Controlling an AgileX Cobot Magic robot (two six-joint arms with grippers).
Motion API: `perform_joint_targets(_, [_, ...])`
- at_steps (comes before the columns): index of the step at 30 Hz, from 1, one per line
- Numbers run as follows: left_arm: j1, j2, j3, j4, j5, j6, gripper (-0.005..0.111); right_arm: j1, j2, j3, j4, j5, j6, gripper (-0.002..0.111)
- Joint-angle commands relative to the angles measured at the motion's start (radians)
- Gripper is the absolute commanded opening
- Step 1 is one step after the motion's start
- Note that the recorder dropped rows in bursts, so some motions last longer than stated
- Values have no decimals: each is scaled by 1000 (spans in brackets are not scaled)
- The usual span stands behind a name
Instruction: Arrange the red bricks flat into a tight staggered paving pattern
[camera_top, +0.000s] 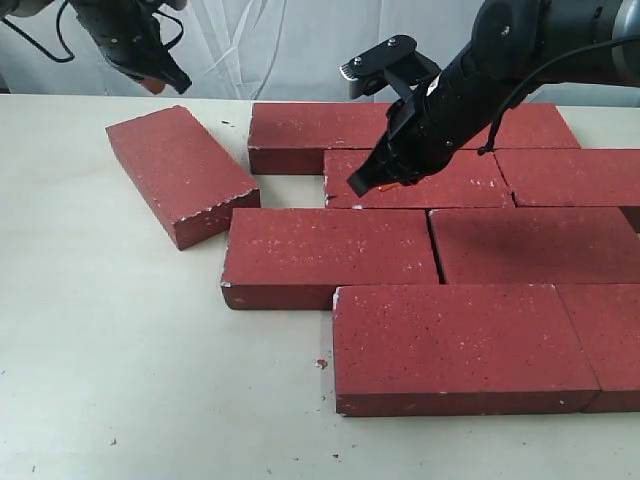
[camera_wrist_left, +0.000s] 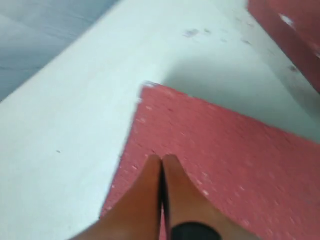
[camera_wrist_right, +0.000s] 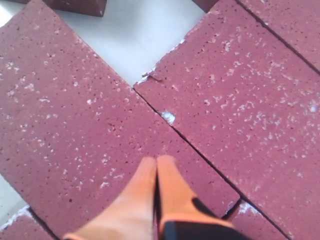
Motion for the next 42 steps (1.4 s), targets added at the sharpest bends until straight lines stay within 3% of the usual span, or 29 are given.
perform_joint_targets(1, [11,62,6,-21,-215,-123,0,-4,-6,5,10,-7,-6,-1])
perform_joint_targets(6, [11,149,6,-21,-397,-123,0,-4,-6,5,10,-11,-6,-1])
perform_joint_targets(13, [28,192,5,-19,-479,-123,0,-4,-6,5,18,-20,-6,-1])
perform_joint_targets(18, [46,192,5,4,-376,-123,0,-4,-6,5,19,-21,-6,-1])
perform_joint_targets(31, [59,123,5,305,-58,-123,0,-4,-6,5,21,-21,-10,-1])
perform_joint_targets(40, [111,-20,5,288,102,-176,0,-4,-6,5,44,-30,-10,-1])
perform_joint_targets(42, [155,-48,7,155,178,-156,0,0,-6,5,97,-37,-52,-1])
